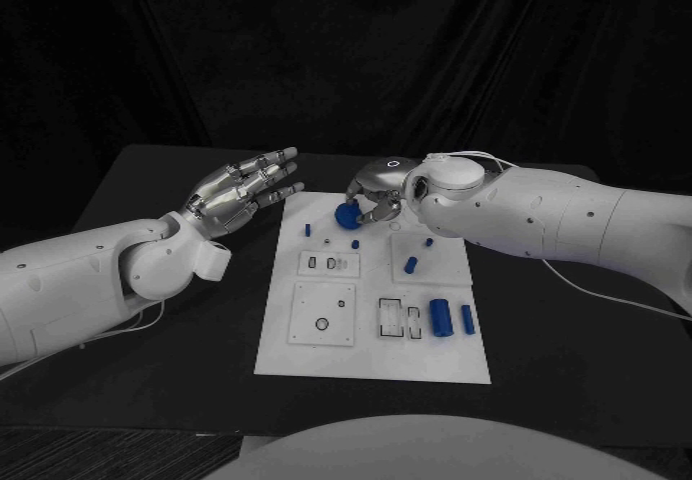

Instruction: Assemble the parts on the task board

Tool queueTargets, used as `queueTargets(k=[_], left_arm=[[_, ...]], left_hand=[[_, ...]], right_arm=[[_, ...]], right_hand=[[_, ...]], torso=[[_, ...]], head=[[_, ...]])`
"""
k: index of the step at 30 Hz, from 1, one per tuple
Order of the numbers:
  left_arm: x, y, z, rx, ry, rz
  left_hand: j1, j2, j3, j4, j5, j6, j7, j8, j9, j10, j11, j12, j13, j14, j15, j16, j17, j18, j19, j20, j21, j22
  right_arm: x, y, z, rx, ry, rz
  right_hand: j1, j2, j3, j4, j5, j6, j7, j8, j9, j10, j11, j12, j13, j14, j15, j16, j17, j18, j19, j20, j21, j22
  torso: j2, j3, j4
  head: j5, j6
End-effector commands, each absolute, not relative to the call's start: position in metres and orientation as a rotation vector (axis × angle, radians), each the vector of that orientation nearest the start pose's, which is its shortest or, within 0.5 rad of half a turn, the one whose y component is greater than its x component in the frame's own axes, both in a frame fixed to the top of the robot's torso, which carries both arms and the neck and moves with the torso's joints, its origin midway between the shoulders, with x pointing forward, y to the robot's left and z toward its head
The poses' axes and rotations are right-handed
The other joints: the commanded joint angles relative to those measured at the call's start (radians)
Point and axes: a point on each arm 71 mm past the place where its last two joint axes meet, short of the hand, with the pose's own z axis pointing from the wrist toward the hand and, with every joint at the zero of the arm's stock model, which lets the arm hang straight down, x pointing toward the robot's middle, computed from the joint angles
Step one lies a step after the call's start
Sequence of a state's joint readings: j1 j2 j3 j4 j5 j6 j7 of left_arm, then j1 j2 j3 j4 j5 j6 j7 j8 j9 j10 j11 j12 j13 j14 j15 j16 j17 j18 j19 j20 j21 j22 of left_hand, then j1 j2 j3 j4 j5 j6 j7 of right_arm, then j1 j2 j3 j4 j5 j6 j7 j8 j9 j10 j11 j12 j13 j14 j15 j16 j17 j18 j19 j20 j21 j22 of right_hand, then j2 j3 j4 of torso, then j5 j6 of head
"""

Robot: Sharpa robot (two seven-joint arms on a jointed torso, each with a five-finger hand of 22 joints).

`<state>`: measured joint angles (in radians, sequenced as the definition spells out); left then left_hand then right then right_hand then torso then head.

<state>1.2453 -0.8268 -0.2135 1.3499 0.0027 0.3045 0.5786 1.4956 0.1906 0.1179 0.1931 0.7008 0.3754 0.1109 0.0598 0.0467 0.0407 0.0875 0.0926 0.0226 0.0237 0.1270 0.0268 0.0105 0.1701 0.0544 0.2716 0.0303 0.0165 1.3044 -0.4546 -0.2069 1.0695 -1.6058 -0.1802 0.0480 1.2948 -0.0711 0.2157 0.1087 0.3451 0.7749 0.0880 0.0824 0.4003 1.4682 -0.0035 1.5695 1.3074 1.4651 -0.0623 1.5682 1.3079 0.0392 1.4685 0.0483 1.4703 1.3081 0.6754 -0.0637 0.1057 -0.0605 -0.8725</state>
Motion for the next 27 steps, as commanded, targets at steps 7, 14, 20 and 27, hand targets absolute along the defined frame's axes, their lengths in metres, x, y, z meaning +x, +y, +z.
queueTargets(k=[7,14,20,27], left_arm=[[0.487,0.228,-0.209,-0.933,1.572,-2.042],[0.487,0.228,-0.209,-0.934,1.574,-2.041],[0.487,0.229,-0.21,-0.935,1.574,-2.039],[0.486,0.232,-0.21,-0.939,1.572,-2.03]], left_hand=[[0.005,0.008,0.004,0.0,0.002,0.002,0.003,0.004,0.0,-0.001,0.004,0.005,0.001,-0.002,0.007,0.004,0.002,0.011,-0.003,0.005,-0.005,0.0],[0.005,0.008,0.004,0.0,0.002,0.002,0.003,0.004,0.0,-0.001,0.004,0.005,0.001,-0.002,0.007,0.004,0.002,0.011,-0.003,0.005,-0.005,0.0],[0.005,0.008,0.004,0.0,0.002,0.002,0.003,0.004,0.0,-0.001,0.004,0.005,0.001,-0.002,0.007,0.004,0.002,0.011,-0.003,0.005,-0.005,0.0],[0.004,0.009,0.007,-0.001,0.002,0.002,0.003,0.004,0.0,-0.001,0.004,0.006,0.001,-0.002,0.008,0.005,0.002,0.011,-0.003,0.005,-0.004,0.001]], right_arm=[[0.548,-0.12,-0.213,-0.596,1.72,0.517],[0.548,-0.121,-0.212,-0.598,1.71,0.525],[0.547,-0.126,-0.211,-0.593,1.688,0.534],[0.543,-0.15,-0.195,-0.554,1.623,0.538]], right_hand=[[-0.026,-0.005,-0.024,0.001,-0.084,-0.088,-0.006,-0.02,-0.035,0.103,-0.002,0.001,0.263,0.106,-0.002,0.003,0.263,-0.002,0.025,0.0,-0.009,0.183],[-0.026,-0.004,-0.024,0.001,-0.084,-0.088,-0.007,-0.019,-0.035,0.103,-0.002,0.001,0.263,0.106,-0.002,0.003,0.263,-0.003,0.025,0.0,-0.009,0.183],[-0.025,0.005,-0.023,0.001,-0.074,-0.08,-0.011,-0.012,-0.036,0.103,-0.005,0.001,0.263,0.106,-0.004,0.003,0.263,-0.002,0.025,-0.002,-0.01,0.183],[-0.047,0.019,-0.032,0.019,-0.053,-0.042,-0.01,0.003,-0.04,0.103,-0.007,0.001,0.263,0.106,-0.007,0.003,0.263,-0.002,0.026,-0.006,-0.012,0.184]], torso=[[0.0,-0.0004,0.0009],[-0.001,-0.0004,0.0011],[0.0,-0.0006,0.0009],[0.0,-0.0001,0.0008]], head=[[0.0,0.0],[0.001,0.0],[0.001,0.0],[0.005,0.0]])
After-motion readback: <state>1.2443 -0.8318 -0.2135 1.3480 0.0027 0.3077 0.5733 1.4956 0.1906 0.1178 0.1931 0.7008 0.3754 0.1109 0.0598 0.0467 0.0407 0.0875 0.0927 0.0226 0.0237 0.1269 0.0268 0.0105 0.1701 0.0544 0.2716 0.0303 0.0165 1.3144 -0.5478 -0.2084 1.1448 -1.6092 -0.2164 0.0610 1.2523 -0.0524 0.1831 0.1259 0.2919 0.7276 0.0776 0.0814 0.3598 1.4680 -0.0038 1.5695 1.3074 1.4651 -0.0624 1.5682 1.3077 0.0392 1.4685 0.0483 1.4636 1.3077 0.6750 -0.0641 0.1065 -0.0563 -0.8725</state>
